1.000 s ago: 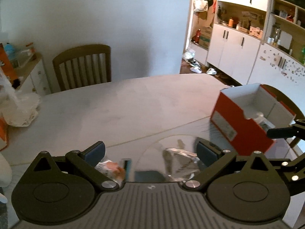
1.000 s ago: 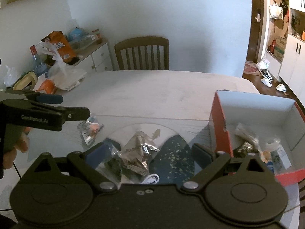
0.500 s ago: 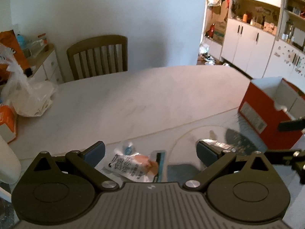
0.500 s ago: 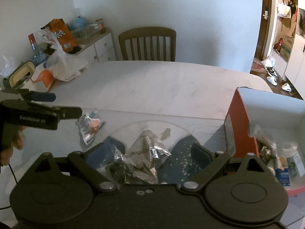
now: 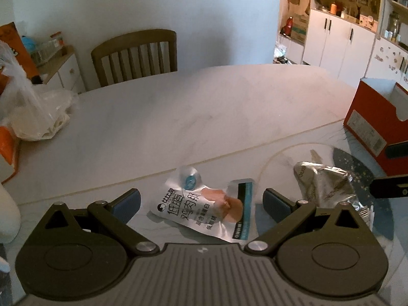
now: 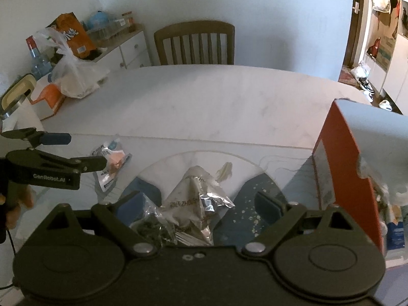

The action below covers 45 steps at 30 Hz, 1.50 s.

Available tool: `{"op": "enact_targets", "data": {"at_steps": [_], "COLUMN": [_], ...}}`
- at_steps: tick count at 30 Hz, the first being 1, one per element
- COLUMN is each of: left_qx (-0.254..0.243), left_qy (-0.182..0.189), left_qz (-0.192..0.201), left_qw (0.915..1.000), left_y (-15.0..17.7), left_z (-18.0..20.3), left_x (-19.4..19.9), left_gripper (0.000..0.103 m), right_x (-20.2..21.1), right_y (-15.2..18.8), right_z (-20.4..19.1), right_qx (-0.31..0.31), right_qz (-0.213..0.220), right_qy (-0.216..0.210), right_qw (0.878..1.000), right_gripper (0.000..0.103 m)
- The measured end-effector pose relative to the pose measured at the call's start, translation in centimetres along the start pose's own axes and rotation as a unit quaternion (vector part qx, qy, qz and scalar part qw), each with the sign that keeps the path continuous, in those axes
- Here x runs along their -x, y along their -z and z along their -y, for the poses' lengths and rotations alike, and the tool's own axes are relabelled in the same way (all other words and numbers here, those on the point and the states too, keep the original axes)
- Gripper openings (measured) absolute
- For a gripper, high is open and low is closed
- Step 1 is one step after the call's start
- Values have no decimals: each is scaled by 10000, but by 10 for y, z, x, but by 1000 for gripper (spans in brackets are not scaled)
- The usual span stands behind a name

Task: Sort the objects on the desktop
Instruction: 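Grasp the printed snack packet with left tool while right tool grasps the foil bag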

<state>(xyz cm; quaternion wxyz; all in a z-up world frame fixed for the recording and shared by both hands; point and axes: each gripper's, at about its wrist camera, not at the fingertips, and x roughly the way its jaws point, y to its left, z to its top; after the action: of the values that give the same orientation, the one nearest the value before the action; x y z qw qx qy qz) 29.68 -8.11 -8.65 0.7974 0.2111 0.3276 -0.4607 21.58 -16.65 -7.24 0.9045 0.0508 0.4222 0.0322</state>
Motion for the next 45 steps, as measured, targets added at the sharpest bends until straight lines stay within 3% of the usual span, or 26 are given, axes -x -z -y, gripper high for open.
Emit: {"op": "enact_targets", "data": {"at_steps": [9, 20, 24, 33, 45], "left_qx": [-364, -752, -886, -806, -1022], "left_qy": [420, 469, 566, 549, 622], "left_qz": [-157, -104, -484, -304, -138], "left_qw": [9983, 9960, 9933, 9948, 9927], "left_y": [1, -1, 1, 8, 14], "left_z": [-7, -4, -3, -3, 12], "left_x": [-28, -48, -64, -64, -57], "left_gripper": [102, 102, 102, 103, 99], "right_x": [-18, -38, -50, -74, -73], "right_y": [-3, -4, -5, -1, 1], "right_z": [-1, -1, 0, 6, 5], "right_qx": [-31, -149, -233, -549, -490], "right_qz": [-140, -338, -446, -732, -688], "right_qy": [4, -8, 35, 36, 8], "right_qw": [9999, 9993, 9987, 9958, 9964], "right_gripper": [94, 94, 94, 91, 84]}}
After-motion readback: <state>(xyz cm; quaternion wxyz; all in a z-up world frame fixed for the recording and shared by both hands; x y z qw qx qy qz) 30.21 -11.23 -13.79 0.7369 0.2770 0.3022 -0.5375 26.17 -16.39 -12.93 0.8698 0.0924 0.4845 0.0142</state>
